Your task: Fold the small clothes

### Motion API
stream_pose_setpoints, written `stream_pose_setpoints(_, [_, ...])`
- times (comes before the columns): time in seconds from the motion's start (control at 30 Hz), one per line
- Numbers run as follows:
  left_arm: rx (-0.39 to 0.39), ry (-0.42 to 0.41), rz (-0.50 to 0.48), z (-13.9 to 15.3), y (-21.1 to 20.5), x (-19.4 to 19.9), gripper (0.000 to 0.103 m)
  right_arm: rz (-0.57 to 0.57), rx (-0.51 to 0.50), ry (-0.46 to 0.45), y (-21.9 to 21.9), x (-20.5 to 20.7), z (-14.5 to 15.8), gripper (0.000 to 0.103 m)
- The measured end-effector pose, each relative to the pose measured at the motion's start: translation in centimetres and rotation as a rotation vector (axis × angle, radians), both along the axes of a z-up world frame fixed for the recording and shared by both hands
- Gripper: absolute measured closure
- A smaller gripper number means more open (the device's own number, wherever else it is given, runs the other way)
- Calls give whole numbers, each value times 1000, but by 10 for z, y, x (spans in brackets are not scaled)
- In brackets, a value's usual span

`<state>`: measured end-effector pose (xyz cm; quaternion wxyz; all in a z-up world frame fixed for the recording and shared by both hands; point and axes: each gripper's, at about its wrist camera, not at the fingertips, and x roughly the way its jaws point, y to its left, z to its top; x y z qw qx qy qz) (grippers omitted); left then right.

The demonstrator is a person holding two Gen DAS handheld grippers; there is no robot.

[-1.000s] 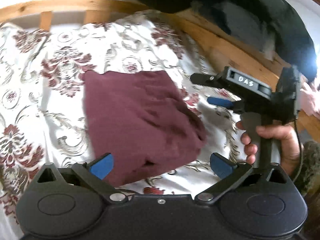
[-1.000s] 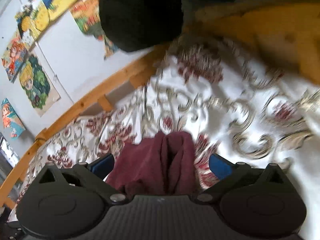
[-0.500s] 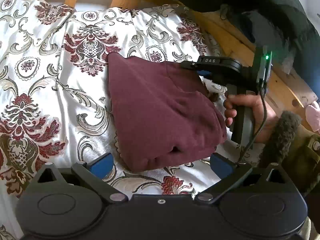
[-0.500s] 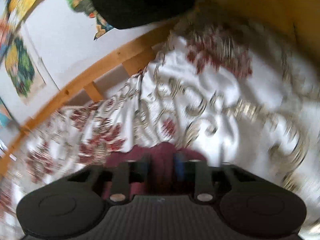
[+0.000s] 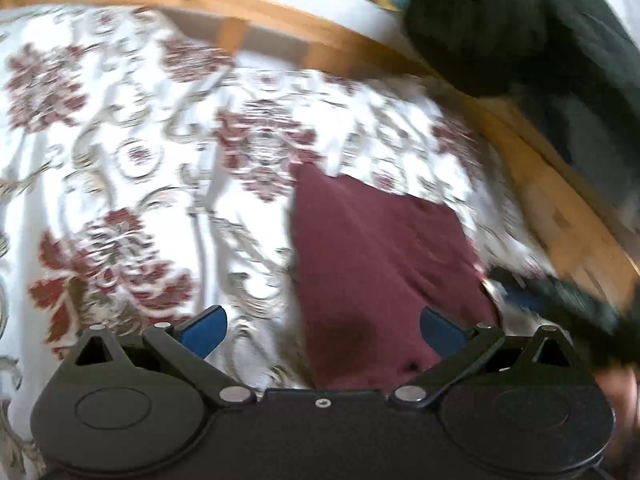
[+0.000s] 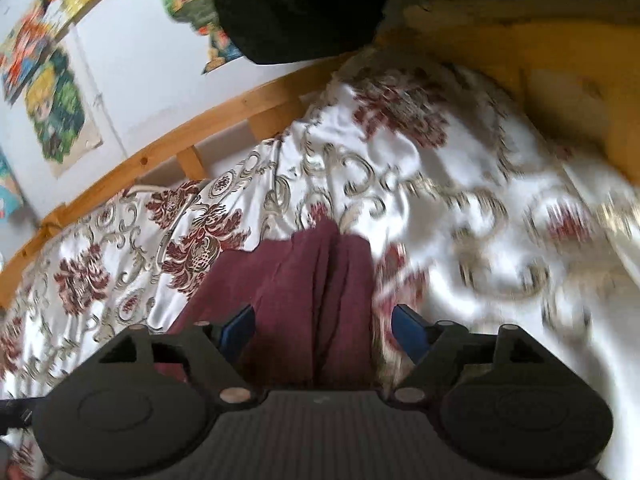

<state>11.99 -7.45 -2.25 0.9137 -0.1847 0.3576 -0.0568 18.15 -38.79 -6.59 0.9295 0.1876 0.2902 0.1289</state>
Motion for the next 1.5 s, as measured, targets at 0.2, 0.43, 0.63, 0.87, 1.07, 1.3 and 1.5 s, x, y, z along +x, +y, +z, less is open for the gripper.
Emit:
stream_pose_setpoints(0.2, [-13, 102, 60, -16, 1, 10, 1, 8, 80, 69, 6, -13, -27, 33])
stream_pose_setpoints(0.43, [23, 97, 17, -23, -13, 13, 1, 61, -90, 29, 23, -14, -24, 80])
stream_pose_setpoints(0.63, [53, 96, -25, -28, -26, 16, 1, 89, -220, 32, 24, -29, -13, 91])
stream_pose_setpoints(0.87, [72, 101, -35, -31, -31, 16, 1, 114, -209, 73, 21, -30, -16, 87])
stream_pose_setpoints(1.07, [74, 123, -43, -38, -32, 17, 1, 97, -250, 35, 8, -29, 2, 45])
stream_pose_setpoints(1.3, [74, 141, -56, -44, -34, 18, 1, 68, -148, -4, -7, -27, 7, 12])
stream_pose_setpoints(1.5, [65, 145, -63, -45, -32, 19, 1, 98, -10, -21, -3, -17, -3, 3])
